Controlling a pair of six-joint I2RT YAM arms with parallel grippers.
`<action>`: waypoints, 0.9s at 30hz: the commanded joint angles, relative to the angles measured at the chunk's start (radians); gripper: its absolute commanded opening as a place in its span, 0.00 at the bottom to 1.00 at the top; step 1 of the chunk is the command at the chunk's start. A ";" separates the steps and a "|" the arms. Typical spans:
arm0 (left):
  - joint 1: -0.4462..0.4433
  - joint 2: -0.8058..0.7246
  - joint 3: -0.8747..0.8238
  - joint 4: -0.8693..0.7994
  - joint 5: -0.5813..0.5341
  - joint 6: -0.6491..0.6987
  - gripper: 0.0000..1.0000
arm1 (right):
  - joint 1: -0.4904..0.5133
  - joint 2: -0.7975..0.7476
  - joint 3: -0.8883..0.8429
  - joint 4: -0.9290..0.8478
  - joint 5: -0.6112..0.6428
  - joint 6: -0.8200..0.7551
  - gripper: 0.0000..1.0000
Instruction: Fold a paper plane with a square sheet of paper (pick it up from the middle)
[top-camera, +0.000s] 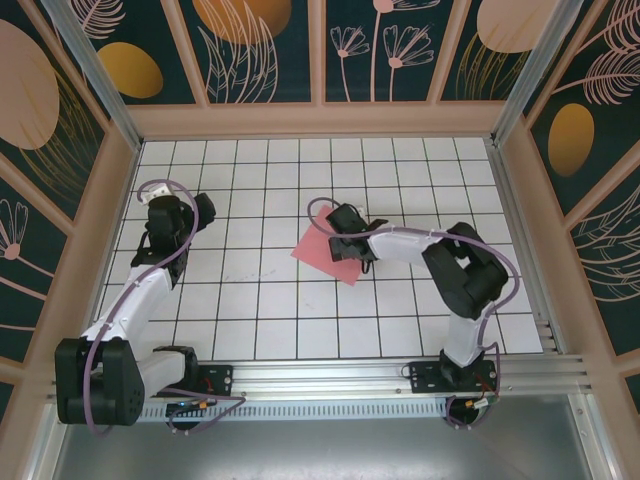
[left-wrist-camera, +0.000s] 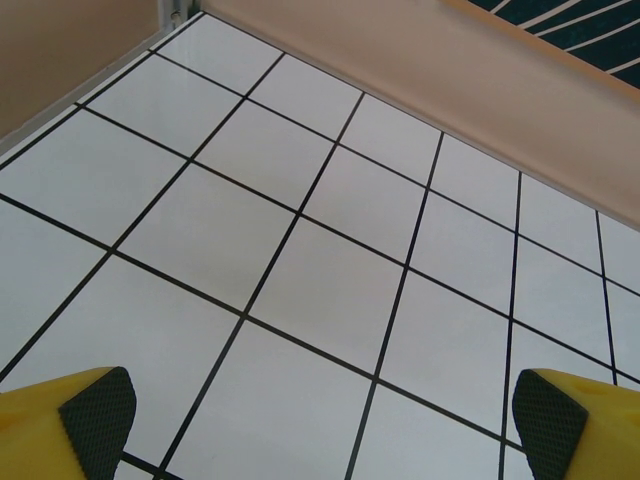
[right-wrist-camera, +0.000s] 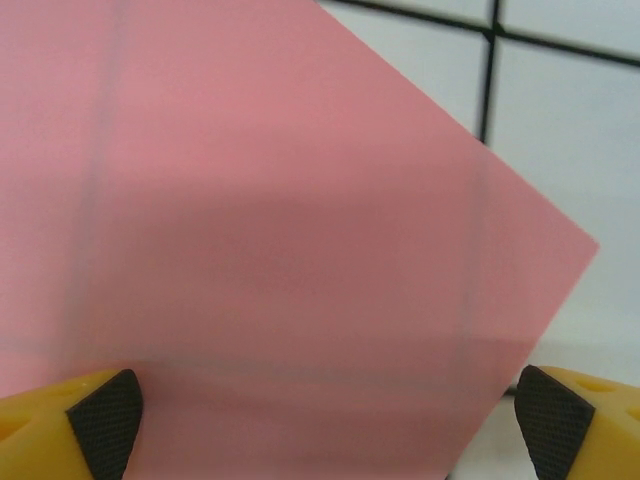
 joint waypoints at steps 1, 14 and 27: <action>0.008 0.005 0.032 -0.015 0.006 -0.013 0.98 | -0.045 -0.048 0.015 -0.194 -0.055 0.040 0.98; 0.008 -0.001 0.034 -0.039 0.006 -0.012 0.99 | -0.078 0.176 0.397 -0.096 -0.333 0.043 0.96; 0.009 0.005 0.041 -0.050 0.022 -0.013 0.99 | -0.213 0.242 0.326 -0.113 -0.431 0.193 0.92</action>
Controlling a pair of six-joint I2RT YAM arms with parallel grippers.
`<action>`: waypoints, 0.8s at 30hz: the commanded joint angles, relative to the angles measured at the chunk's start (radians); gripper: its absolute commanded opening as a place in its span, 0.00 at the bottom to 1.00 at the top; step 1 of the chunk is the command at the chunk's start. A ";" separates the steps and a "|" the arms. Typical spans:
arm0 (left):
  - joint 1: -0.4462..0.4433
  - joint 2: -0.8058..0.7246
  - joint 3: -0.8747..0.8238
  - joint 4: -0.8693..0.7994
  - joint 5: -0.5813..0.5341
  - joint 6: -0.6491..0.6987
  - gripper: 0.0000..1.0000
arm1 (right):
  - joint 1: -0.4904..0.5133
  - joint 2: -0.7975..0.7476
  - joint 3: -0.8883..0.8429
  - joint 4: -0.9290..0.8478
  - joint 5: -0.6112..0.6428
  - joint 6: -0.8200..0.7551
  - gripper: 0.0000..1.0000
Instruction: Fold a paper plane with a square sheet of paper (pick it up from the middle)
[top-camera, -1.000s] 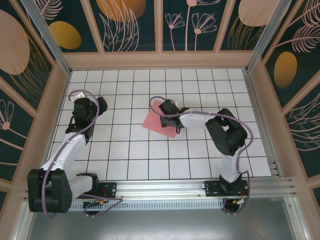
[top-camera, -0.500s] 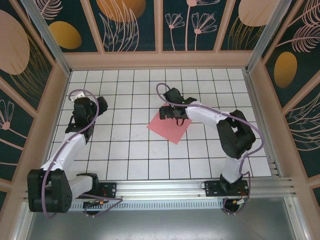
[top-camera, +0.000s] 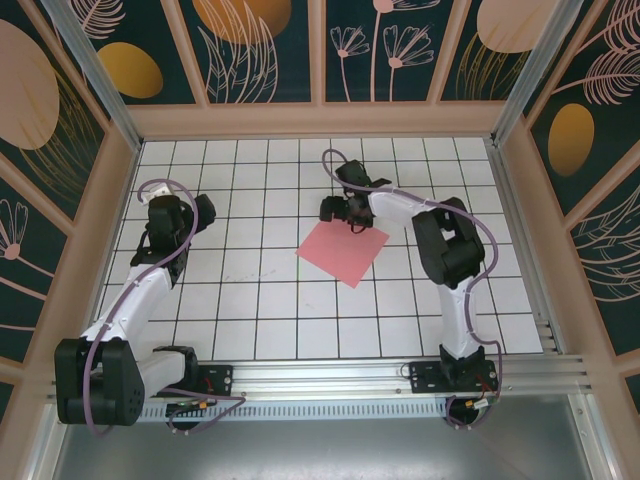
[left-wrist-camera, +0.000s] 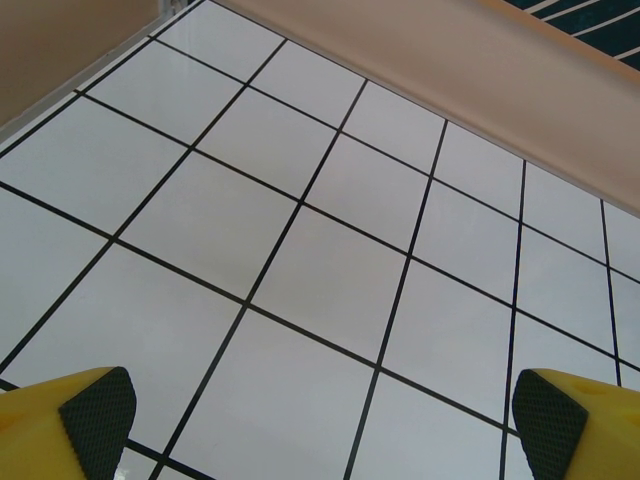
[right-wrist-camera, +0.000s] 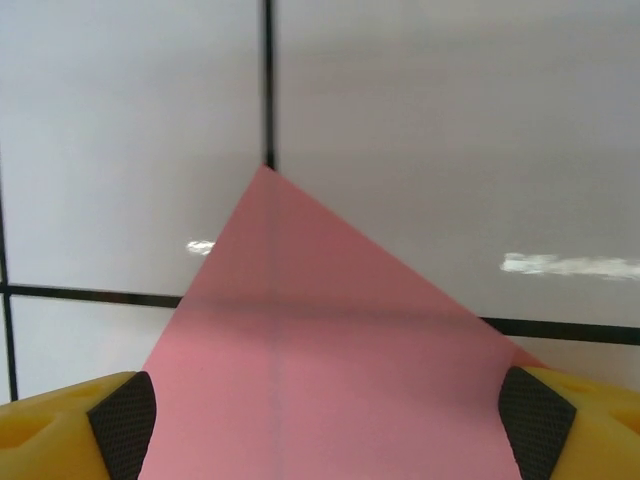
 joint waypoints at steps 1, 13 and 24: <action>0.008 0.006 0.032 -0.016 0.015 -0.014 0.99 | -0.028 -0.044 -0.122 -0.059 -0.002 0.089 0.92; 0.008 0.019 0.038 -0.021 0.041 -0.040 0.99 | -0.021 -0.404 -0.479 -0.074 0.134 0.222 0.92; 0.008 0.022 0.041 -0.032 0.062 -0.034 0.98 | 0.104 -0.382 -0.356 -0.218 0.043 -0.142 0.99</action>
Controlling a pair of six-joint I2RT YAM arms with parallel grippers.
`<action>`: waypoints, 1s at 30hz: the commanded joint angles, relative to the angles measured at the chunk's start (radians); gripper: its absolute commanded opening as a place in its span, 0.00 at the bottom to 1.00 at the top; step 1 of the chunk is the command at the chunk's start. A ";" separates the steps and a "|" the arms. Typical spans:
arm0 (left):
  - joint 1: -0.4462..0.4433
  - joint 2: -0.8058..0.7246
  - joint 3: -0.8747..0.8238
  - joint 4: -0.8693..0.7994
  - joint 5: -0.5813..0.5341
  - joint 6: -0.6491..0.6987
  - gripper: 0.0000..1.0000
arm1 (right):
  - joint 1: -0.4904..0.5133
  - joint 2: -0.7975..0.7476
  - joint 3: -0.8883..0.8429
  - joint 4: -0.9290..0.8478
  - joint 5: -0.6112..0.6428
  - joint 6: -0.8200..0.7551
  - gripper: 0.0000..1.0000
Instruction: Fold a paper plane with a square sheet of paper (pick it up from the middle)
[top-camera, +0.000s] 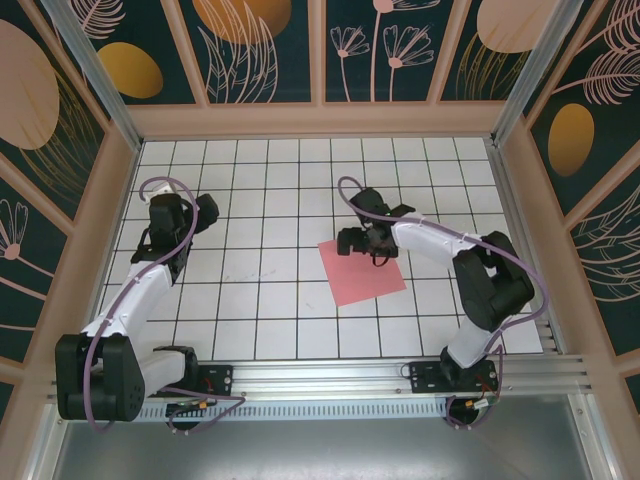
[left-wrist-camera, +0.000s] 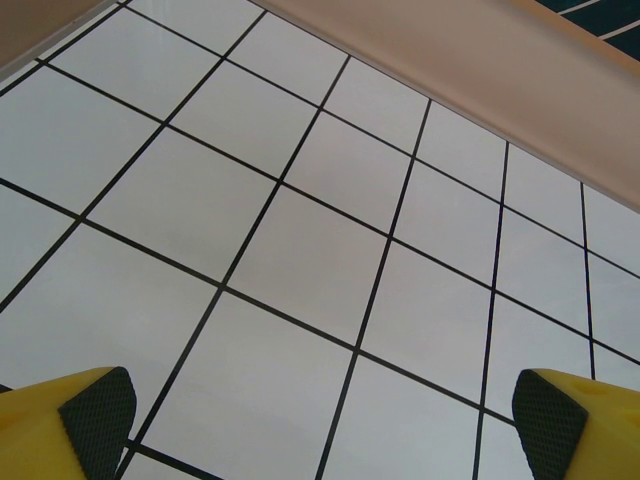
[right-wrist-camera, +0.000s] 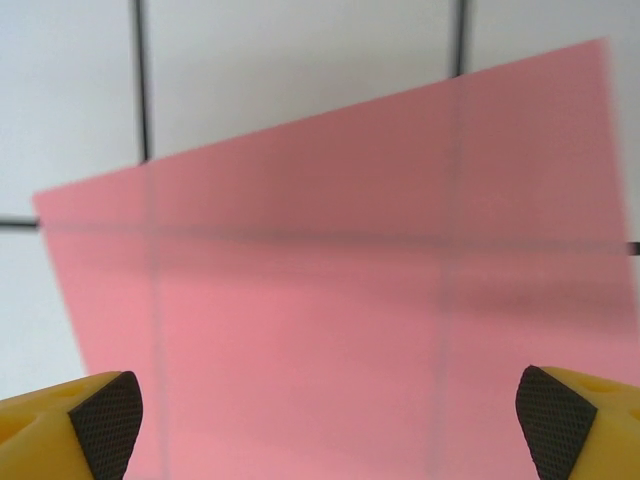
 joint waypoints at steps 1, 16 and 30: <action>0.008 0.002 0.024 -0.011 0.014 -0.008 0.99 | 0.012 0.021 0.017 -0.082 -0.031 -0.110 0.99; 0.008 0.014 0.025 -0.019 0.005 -0.001 0.99 | 0.030 0.210 0.036 -0.108 -0.002 -0.114 0.96; 0.009 0.022 0.028 -0.023 0.004 0.003 0.99 | 0.028 0.264 0.019 -0.109 0.056 -0.080 0.84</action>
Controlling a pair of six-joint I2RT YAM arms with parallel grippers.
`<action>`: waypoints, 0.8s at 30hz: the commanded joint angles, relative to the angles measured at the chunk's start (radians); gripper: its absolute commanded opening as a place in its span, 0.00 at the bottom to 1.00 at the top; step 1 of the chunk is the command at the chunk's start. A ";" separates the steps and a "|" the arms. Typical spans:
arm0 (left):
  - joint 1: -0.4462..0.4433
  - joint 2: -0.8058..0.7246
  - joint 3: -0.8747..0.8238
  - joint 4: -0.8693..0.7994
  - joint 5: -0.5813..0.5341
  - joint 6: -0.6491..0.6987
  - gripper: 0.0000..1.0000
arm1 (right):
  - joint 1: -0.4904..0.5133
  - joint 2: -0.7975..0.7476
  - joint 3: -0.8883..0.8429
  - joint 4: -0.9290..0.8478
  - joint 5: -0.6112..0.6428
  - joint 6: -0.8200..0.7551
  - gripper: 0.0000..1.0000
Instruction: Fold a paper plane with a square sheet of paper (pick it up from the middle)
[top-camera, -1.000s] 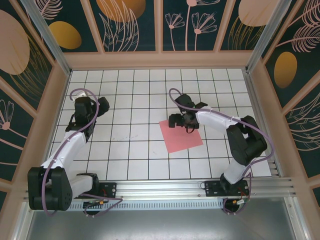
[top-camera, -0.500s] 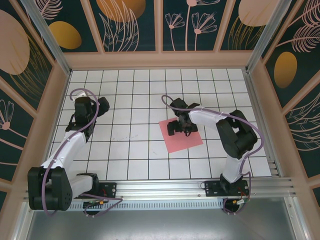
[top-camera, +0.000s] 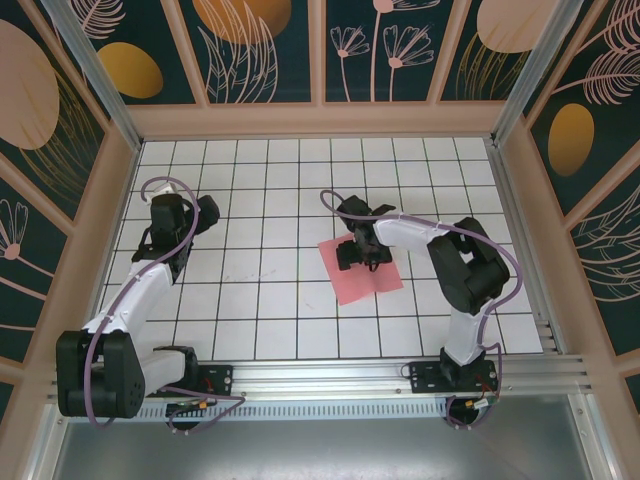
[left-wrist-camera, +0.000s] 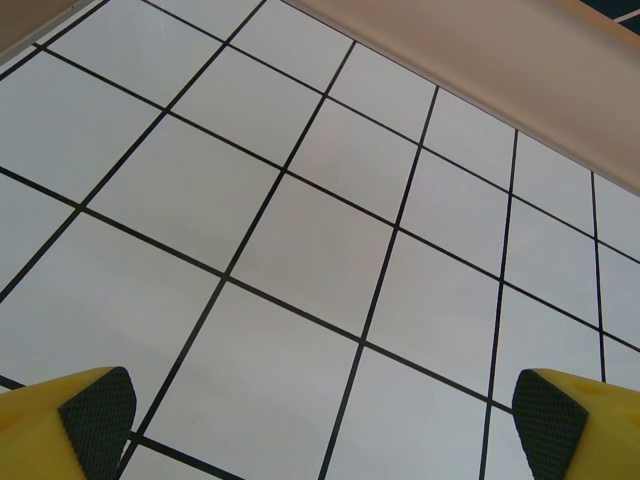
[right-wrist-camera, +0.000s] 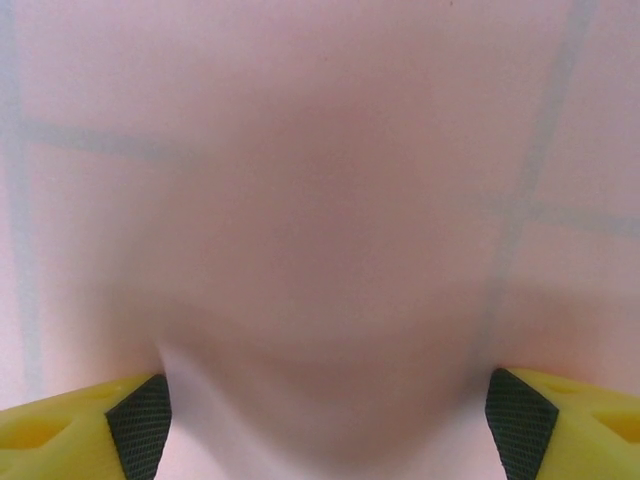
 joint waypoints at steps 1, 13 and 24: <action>0.008 0.007 0.029 -0.015 0.004 0.003 0.99 | 0.001 0.087 -0.046 -0.008 0.010 0.021 0.82; 0.009 0.046 0.005 0.015 0.309 -0.086 0.99 | -0.054 -0.197 -0.121 0.389 -0.458 0.190 0.34; -0.045 0.058 -0.108 0.173 0.557 -0.233 0.98 | -0.088 -0.203 -0.274 0.731 -0.638 0.360 0.35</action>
